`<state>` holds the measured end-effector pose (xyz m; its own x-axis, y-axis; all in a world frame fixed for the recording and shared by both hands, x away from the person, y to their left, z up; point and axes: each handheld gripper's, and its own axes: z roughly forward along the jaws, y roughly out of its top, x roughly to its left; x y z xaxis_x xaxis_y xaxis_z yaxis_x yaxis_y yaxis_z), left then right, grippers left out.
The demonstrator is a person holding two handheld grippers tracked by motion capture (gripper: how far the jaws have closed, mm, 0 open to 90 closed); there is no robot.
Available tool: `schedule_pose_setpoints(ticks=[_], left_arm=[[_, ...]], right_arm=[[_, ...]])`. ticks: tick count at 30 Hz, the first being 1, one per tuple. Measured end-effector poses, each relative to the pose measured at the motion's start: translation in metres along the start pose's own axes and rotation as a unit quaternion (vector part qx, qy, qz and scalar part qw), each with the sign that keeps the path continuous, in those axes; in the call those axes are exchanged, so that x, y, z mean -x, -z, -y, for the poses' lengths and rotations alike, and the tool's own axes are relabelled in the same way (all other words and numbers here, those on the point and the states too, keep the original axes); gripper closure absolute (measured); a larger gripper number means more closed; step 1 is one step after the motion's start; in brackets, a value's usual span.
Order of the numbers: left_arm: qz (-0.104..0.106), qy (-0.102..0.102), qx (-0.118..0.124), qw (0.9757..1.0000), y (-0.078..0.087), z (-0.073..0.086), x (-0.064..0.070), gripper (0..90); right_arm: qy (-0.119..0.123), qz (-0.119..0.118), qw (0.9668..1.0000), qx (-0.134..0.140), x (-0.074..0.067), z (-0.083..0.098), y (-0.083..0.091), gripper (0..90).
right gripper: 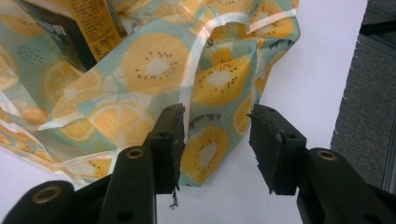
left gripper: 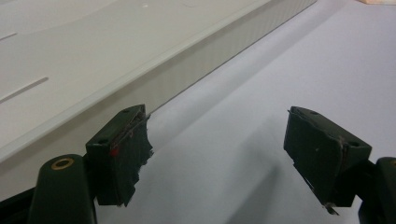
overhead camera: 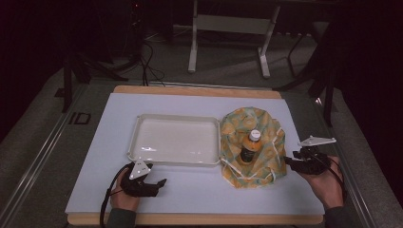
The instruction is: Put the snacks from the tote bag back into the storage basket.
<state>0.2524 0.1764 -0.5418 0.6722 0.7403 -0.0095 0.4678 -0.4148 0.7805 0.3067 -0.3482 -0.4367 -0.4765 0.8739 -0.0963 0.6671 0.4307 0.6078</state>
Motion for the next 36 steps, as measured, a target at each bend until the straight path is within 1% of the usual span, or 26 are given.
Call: schedule_pose_setpoints(ticks=[3,5,8,20,23,24,33,36], left_arm=[[0.000,-0.001,0.000,1.0000,0.000,0.000,0.000,22.3],[0.000,0.000,-0.001,1.0000,0.000,0.000,0.000,22.2],[0.000,-0.002,-0.002,1.0000,0.000,0.000,0.000,22.2],[0.000,-0.003,-0.004,1.0000,-0.001,0.000,0.001,22.3],[-0.001,-0.005,-0.005,1.0000,-0.001,-0.001,0.001,22.3],[-0.001,-0.005,-0.005,1.0000,-0.001,-0.001,0.001,22.2],[-0.001,-0.008,-0.005,1.0000,-0.001,-0.001,0.002,22.3],[-0.002,-0.009,-0.006,0.9999,-0.001,-0.001,0.002,22.3]], right_arm=[[0.005,-0.002,1.0000,-0.002,-0.001,-0.003,0.002,54.6],[0.009,-0.015,0.9998,-0.002,-0.002,-0.006,0.005,54.6],[0.021,-0.015,0.9996,-0.008,-0.004,-0.010,0.007,54.6],[0.048,-0.015,0.9985,-0.023,-0.010,-0.022,0.011,53.5],[0.052,-0.021,0.9980,-0.028,-0.010,-0.026,0.012,53.0],[0.051,-0.030,0.9978,-0.029,-0.010,-0.028,0.013,52.9],[0.066,-0.039,0.9963,-0.040,-0.012,-0.039,0.018,52.5],[0.074,-0.044,0.9950,-0.050,-0.014,-0.044,0.019,53.0]])
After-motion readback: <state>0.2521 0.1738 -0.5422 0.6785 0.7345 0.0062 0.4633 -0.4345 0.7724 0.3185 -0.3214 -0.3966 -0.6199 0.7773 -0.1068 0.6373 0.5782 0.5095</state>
